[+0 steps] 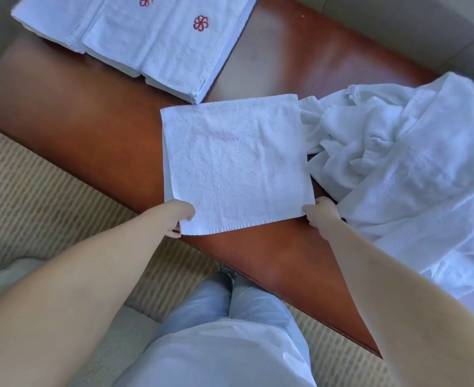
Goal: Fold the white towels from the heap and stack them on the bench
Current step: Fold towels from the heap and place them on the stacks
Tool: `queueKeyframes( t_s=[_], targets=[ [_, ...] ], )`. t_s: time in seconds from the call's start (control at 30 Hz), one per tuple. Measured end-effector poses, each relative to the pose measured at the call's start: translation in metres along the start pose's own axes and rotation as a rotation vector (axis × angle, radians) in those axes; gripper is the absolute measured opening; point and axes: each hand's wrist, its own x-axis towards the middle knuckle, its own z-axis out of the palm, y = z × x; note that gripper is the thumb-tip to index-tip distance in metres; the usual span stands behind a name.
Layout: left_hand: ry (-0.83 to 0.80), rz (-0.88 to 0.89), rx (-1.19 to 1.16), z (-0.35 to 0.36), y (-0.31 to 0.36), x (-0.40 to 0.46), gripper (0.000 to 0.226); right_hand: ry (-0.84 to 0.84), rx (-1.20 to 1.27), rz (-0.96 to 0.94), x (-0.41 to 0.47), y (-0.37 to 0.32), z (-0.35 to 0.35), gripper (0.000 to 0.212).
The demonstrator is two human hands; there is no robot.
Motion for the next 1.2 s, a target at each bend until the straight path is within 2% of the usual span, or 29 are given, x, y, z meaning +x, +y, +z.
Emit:
queueKeyframes(
  t_s=[0.1,0.2,0.27,0.33,0.4,0.47,0.53,0.63,0.77,0.9,1.03,1.1,1.2],
  targets=[
    [0.006,0.02,-0.038,-0.007,-0.005,-0.001,0.05,-0.096,0.069,0.051,-0.009,-0.003,-0.005,0.004],
    [-0.039,0.079,-0.184,-0.028,-0.003,-0.005,0.036,-0.096,0.115,0.064,-0.017,-0.028,-0.018,0.011],
    [-0.046,0.203,-0.343,-0.05,0.014,-0.019,0.026,-0.117,0.308,0.102,-0.027,-0.059,-0.032,0.025],
    [-0.033,0.387,-0.557,-0.073,0.038,-0.038,0.02,-0.119,0.557,0.001,-0.04,-0.095,-0.049,0.027],
    [-0.04,0.573,-0.836,-0.093,0.056,-0.052,0.02,-0.09,0.807,-0.177,-0.055,-0.123,-0.066,0.019],
    [-0.013,0.647,-0.991,-0.101,0.056,-0.058,0.015,-0.062,0.941,-0.264,-0.064,-0.131,-0.076,0.013],
    [0.048,0.658,-0.858,-0.094,0.041,-0.048,0.01,-0.058,0.858,-0.28,-0.062,-0.118,-0.071,0.015],
    [0.107,0.626,-0.547,-0.069,0.004,-0.003,0.008,-0.016,0.5,-0.239,-0.042,-0.074,-0.041,0.015],
    [0.067,0.552,-0.376,-0.047,-0.029,0.054,0.023,0.001,0.096,-0.231,-0.007,-0.018,-0.002,0.012],
    [0.145,0.552,-0.268,-0.041,-0.038,0.068,0.03,0.02,0.046,-0.241,-0.004,-0.007,0.007,0.014],
    [0.204,0.583,-0.243,-0.04,-0.039,0.066,0.029,0.053,0.034,-0.235,-0.013,-0.004,0.004,0.006],
    [0.222,0.572,-0.251,-0.036,-0.04,0.068,0.028,0.062,-0.023,-0.237,-0.011,0.0,0.008,0.007],
    [0.302,0.598,-0.116,-0.029,-0.046,0.071,0.016,0.096,-0.175,-0.296,-0.01,0.003,0.013,0.016]
  ],
)
